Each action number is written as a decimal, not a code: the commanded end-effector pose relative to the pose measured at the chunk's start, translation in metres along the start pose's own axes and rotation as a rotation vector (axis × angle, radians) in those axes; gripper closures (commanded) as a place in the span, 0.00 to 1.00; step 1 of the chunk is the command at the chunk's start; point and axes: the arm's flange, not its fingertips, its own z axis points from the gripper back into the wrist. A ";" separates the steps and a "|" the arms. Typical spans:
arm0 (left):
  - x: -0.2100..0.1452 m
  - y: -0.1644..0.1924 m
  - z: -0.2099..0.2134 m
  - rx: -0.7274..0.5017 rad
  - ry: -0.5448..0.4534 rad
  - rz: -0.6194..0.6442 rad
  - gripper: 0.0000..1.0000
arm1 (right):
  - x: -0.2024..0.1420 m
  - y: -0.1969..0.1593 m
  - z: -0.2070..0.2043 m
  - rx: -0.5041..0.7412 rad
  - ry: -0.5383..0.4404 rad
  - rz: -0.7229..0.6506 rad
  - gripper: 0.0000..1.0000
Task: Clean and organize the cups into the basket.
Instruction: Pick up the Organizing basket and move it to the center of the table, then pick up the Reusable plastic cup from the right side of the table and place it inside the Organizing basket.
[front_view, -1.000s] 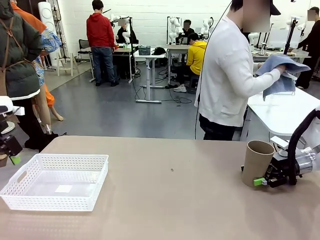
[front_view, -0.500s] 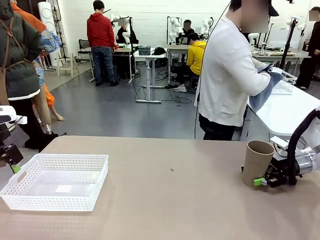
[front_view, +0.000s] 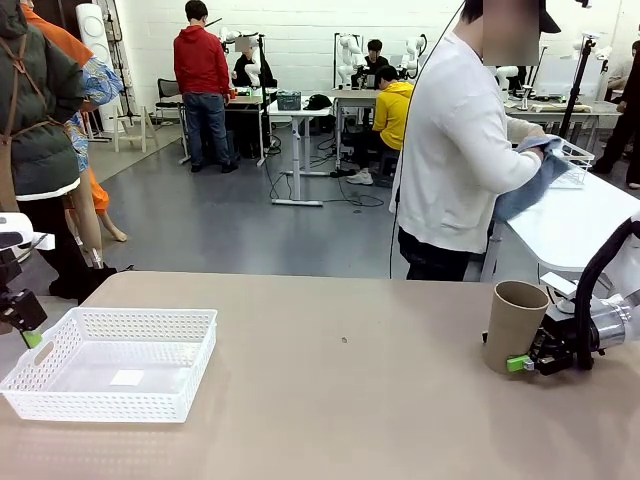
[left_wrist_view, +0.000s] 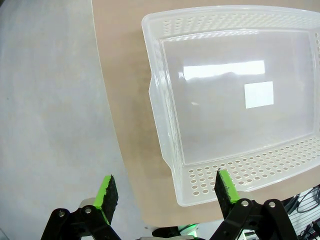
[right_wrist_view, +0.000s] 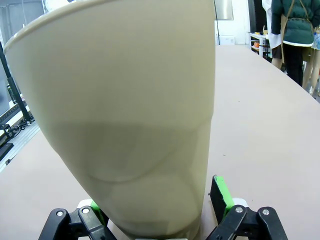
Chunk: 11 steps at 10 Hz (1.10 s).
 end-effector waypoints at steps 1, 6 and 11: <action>0.002 -0.003 -0.016 0.018 0.000 0.043 0.00 | 0.000 0.000 0.000 0.001 -0.001 0.003 0.00; 0.015 -0.003 -0.037 0.007 0.021 0.110 0.00 | 0.000 0.000 0.000 0.001 -0.001 0.003 0.00; 0.024 -0.003 -0.058 0.010 0.085 0.123 0.00 | 0.000 0.000 0.000 0.001 -0.001 0.003 0.00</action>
